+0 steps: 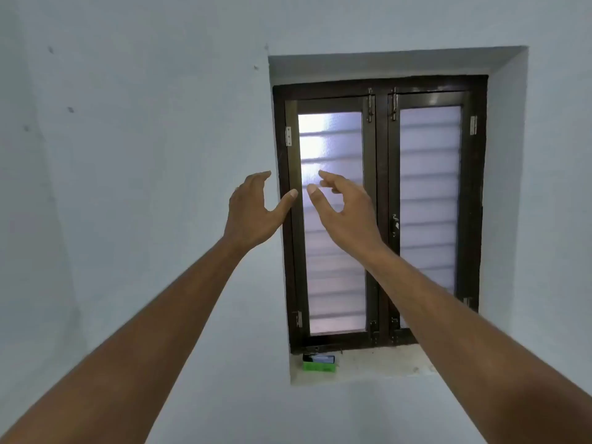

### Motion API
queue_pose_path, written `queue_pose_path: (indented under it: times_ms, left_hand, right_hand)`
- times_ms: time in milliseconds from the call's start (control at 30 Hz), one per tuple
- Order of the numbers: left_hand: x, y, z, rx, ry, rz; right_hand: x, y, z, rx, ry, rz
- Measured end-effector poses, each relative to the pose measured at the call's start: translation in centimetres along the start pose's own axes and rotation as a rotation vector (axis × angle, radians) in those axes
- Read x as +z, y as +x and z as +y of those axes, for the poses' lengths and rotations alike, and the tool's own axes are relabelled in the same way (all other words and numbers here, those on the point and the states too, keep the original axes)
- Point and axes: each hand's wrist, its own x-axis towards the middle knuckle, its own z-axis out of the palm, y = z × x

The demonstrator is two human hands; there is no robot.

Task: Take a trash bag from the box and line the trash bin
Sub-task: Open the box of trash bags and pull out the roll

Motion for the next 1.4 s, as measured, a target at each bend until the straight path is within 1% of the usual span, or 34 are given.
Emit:
queue_pose_path:
  times_ms: [67, 200, 300, 500, 633, 700, 800, 900, 1000, 1167, 1267, 1333, 1400]
  left_hand:
    - [1.5, -0.7, -0.3, -0.044, -0.016, -0.014]
    - [6.6, -3.8, -2.3, -0.17, -0.079, -0.1]
    - [10.8, -6.9, -4.8, -0.248, -0.129, -0.151]
    - [18.9, -14.0, -11.0, -0.421, -0.193, -0.317]
    - [25.1, -18.5, -16.6, -0.542, -0.248, -0.448]
    - [27.9, -19.9, -19.1, -0.59, -0.298, -0.53]
    - [31.9, -21.2, -22.6, -0.681, -0.359, -0.606]
    - [35.9, -22.3, -25.5, -0.758, -0.371, -0.686]
    - [40.0, -23.5, -27.6, -0.884, -0.351, -0.783]
    - [45.4, -24.8, -29.7, -1.074, -0.346, -0.899]
    - [47.8, -24.4, -30.9, -1.117, -0.31, -0.913]
    - [49.4, -23.7, -31.7, -1.153, -0.285, -0.888]
    - [50.9, -22.7, -32.3, -1.223, -0.275, -0.855]
  right_hand:
    - [0.1, -0.4, 1.5, 0.028, 0.015, -0.007]
    - [1.4, -2.5, 6.3, 0.147, 0.052, -0.116]
    - [2.9, -4.8, 10.5, 0.231, 0.07, -0.195]
    - [7.7, -10.3, 19.7, 0.398, 0.053, -0.337]
    - [12.4, -13.9, 26.3, 0.521, 0.019, -0.373]
    - [14.4, -15.3, 29.2, 0.584, 0.0, -0.377]
    - [17.2, -17.3, 33.3, 0.696, -0.001, -0.385]
    - [19.1, -19.1, 36.9, 0.779, -0.03, -0.405]
    - [20.6, -20.7, 40.5, 0.885, -0.06, -0.416]
    - [22.6, -22.1, 47.2, 0.931, -0.158, -0.566]
    - [24.0, -22.8, 51.0, 0.939, -0.189, -0.684]
    - [24.6, -22.8, 52.9, 0.901, -0.209, -0.791]
    - [25.4, -22.4, 55.1, 0.802, -0.262, -0.879]
